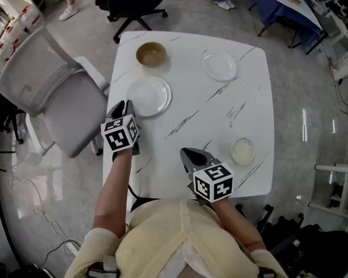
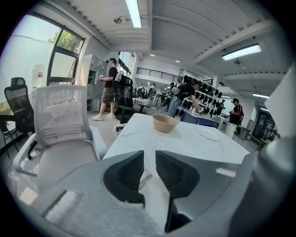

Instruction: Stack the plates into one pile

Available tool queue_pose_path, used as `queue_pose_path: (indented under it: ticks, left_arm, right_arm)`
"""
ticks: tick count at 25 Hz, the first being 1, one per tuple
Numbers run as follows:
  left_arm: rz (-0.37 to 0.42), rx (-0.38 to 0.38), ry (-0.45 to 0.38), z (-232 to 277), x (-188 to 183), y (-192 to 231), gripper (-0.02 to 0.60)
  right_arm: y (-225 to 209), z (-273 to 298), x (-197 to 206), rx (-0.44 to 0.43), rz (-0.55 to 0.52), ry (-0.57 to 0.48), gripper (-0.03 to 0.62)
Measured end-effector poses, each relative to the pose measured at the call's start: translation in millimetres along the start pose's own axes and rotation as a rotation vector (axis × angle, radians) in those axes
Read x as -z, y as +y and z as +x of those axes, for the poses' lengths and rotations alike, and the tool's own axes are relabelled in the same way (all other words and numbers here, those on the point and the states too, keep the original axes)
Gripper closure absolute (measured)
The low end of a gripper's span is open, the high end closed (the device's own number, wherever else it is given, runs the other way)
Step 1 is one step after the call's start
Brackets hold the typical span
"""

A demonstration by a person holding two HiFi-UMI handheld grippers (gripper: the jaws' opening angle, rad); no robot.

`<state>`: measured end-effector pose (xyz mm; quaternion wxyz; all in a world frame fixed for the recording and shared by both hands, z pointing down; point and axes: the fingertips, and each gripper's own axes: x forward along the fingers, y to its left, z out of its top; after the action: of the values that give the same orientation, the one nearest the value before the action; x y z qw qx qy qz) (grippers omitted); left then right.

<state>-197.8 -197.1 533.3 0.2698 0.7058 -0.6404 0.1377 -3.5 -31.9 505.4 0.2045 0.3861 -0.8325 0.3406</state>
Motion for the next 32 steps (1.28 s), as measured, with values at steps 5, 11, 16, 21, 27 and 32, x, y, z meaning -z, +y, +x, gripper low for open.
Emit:
queue_pose_path:
  ticks: [5, 11, 16, 21, 27, 32]
  left_arm:
    - [0.112, 0.093, -0.019, -9, -9, -17, 0.509]
    - [0.252, 0.308, -0.063, -43, -25, -52, 0.552]
    - [0.248, 0.466, -0.057, -75, -27, -69, 0.571]
    - [0.254, 0.554, -0.061, -96, -34, -80, 0.571]
    - [0.292, 0.653, -0.099, -114, -53, -121, 0.571]
    - [0.297, 0.677, -0.109, -121, -58, -148, 0.571]
  right_arm:
    - [3, 4, -6, 0.022, 0.011, -0.020, 0.592]
    - [10, 7, -22, 0.060, 0.017, -0.068, 0.592]
    - [13, -6, -50, 0.107, -0.010, -0.117, 0.592]
    - [10, -36, -85, 0.169, -0.053, -0.178, 0.591]
    - [-5, -77, -125, 0.194, -0.129, -0.206, 0.591]
    - [-27, -101, -153, 0.212, -0.204, -0.215, 0.520]
